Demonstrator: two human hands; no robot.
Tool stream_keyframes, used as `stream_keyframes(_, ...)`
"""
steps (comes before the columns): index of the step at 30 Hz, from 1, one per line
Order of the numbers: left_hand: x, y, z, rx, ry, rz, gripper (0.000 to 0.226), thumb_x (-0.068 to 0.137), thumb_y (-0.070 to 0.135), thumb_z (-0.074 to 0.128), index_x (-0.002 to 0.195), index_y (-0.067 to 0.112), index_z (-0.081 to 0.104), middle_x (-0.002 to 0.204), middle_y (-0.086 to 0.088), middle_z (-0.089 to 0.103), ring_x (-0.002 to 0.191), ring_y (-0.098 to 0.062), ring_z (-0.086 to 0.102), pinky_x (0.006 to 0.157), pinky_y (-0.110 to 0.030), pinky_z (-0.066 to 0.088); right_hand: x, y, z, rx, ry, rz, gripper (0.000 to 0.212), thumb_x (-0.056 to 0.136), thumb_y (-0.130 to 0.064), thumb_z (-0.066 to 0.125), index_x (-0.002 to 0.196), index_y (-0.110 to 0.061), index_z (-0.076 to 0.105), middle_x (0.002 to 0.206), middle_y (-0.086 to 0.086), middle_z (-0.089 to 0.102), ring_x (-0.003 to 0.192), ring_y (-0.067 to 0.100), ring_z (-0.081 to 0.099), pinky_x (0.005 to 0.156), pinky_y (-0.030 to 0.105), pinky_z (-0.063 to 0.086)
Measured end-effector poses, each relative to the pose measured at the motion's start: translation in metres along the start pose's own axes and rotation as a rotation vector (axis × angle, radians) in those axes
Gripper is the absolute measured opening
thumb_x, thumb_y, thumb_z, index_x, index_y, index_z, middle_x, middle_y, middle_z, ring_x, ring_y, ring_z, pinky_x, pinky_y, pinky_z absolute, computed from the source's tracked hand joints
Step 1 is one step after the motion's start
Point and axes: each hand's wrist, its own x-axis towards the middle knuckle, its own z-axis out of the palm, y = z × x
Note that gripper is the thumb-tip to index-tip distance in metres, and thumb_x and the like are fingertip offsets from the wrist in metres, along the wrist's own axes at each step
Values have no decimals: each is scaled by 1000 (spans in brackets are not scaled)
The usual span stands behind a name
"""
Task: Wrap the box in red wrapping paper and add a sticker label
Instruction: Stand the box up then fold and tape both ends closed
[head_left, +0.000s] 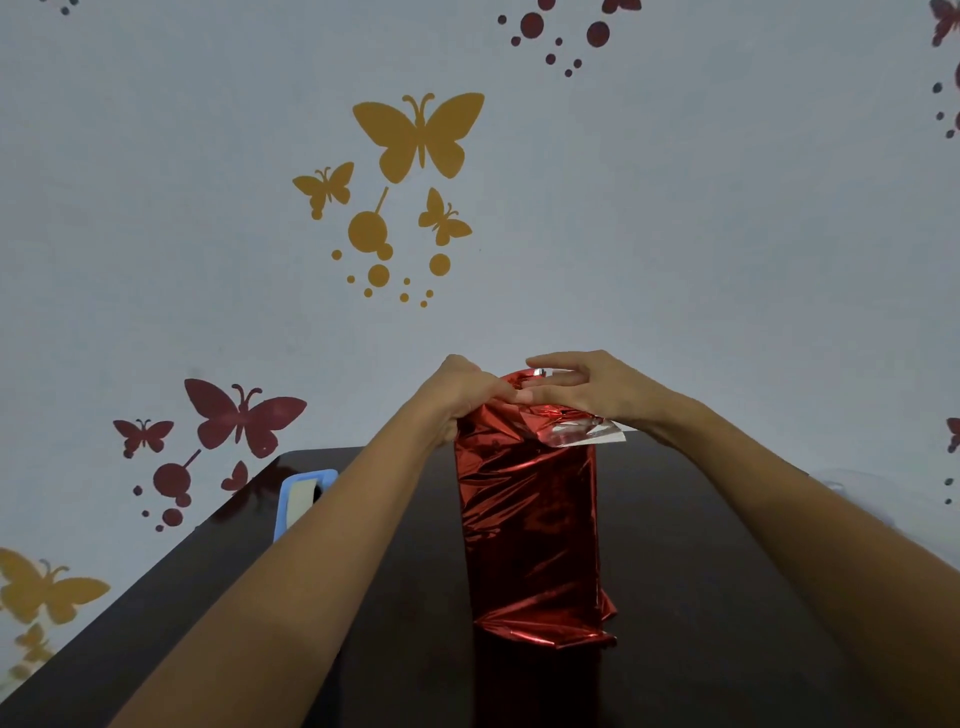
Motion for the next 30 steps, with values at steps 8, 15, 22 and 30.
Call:
stream_keyframes(8, 4, -2, 0, -1, -2, -18, 29, 76, 5, 74, 90, 5, 49, 82, -14, 65, 64, -21, 64, 69, -35, 57, -4, -6, -6, 23, -151, 0, 32, 80, -43, 68, 110, -32, 70, 99, -20, 66, 102, 1, 57, 105, 28, 35)
stream_keyframes(15, 5, -8, 2, -69, 6, -17, 69, 75, 11, 77, 128, 0, 35, 96, -15, 61, 68, -20, 66, 54, -29, 54, -8, -4, -3, 38, -162, -45, 41, 76, -43, 71, 116, -37, 64, 99, -22, 67, 91, -6, 62, 81, 11, 42)
stream_keyframes(22, 4, -2, -5, -93, -58, -139, 32, 80, 29, 72, 98, 6, 58, 80, -9, 65, 63, -22, 64, 65, -33, 53, -13, 0, 4, 95, -128, -68, 43, 80, -37, 70, 121, -28, 62, 108, -12, 68, 97, 1, 63, 87, 17, 45)
stream_keyframes(30, 5, -7, -2, -110, -101, -137, 42, 74, 13, 76, 111, -1, 61, 82, -14, 70, 63, -24, 67, 69, -36, 58, -10, 4, 6, 119, -118, -53, 49, 77, -38, 72, 123, -27, 60, 105, -16, 66, 97, -1, 61, 88, 16, 46)
